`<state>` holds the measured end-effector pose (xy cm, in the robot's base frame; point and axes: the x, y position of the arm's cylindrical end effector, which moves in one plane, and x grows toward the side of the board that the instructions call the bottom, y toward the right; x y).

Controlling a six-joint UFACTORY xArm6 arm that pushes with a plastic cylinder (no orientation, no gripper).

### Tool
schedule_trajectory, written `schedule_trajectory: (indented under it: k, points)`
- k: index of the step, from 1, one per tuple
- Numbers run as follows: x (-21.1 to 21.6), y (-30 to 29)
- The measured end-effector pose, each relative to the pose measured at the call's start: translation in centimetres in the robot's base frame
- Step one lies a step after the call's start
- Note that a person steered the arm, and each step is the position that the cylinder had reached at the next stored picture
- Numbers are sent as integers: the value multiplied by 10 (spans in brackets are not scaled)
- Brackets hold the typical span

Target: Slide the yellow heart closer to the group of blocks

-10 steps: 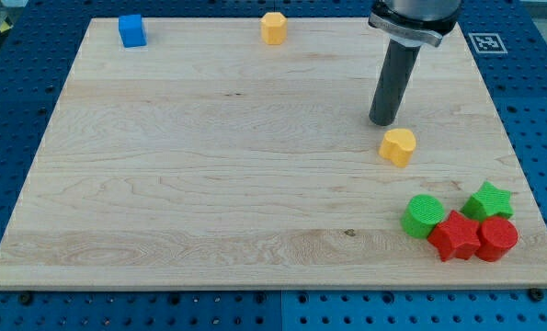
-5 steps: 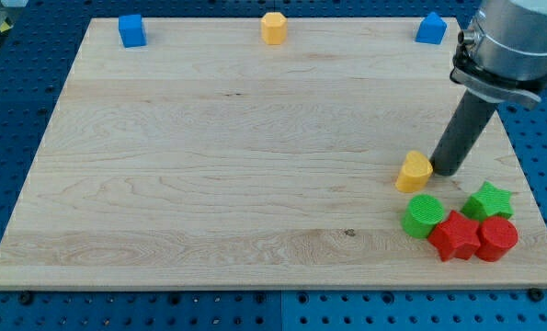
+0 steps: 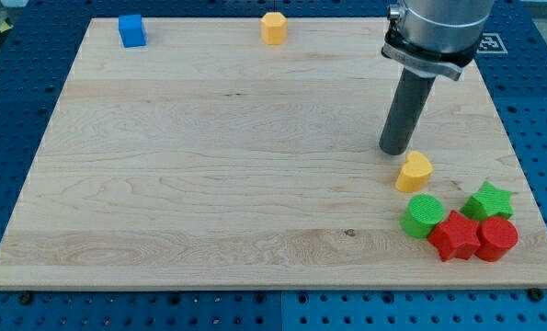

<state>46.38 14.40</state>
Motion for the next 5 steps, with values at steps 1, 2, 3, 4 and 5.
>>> schedule_trajectory:
  k: [1, 2, 3, 4, 5]
  points:
    - [21, 10]
    - [28, 42]
    - [40, 61]
    - [54, 62]
    - [61, 63]
